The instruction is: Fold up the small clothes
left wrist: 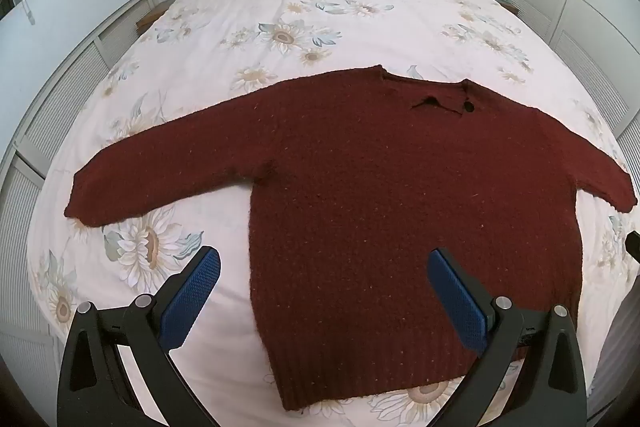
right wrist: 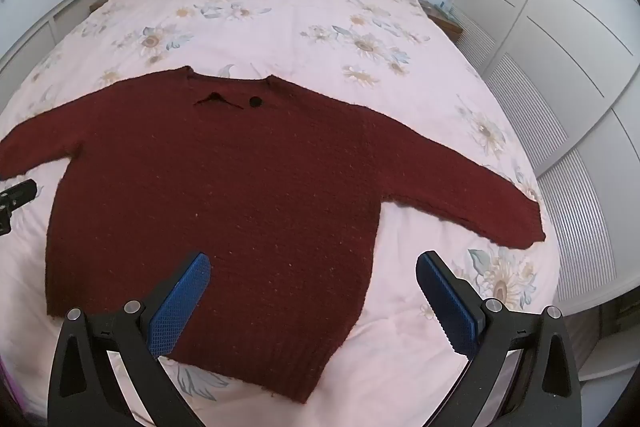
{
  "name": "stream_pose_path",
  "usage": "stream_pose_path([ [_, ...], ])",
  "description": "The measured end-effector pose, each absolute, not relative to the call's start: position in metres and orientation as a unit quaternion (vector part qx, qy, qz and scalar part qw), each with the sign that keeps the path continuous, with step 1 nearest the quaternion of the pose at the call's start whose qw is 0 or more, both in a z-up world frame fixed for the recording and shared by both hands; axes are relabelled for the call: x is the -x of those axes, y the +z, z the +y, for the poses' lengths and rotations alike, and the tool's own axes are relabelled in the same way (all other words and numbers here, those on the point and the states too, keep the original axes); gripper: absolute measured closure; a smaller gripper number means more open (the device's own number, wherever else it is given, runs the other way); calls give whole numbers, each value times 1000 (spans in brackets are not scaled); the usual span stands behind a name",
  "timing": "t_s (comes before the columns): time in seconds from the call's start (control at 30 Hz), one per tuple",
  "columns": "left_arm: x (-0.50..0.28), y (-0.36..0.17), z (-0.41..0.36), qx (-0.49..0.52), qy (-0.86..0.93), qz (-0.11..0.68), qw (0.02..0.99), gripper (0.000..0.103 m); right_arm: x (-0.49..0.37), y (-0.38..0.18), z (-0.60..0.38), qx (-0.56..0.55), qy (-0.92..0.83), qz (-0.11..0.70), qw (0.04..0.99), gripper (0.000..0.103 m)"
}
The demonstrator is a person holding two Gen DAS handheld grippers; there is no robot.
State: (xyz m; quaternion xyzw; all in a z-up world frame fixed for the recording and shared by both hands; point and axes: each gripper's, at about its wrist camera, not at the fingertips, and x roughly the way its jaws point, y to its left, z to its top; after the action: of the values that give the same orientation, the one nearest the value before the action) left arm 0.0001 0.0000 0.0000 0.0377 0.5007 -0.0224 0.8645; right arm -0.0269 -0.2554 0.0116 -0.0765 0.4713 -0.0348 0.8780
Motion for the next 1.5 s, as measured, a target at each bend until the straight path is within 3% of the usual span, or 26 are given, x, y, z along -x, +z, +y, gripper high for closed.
stream_pose_path([
  [1.5, -2, -3, -15, -42, -52, 486, 871, 1, 26, 10, -264, 76, -46, 474, 876, 0],
])
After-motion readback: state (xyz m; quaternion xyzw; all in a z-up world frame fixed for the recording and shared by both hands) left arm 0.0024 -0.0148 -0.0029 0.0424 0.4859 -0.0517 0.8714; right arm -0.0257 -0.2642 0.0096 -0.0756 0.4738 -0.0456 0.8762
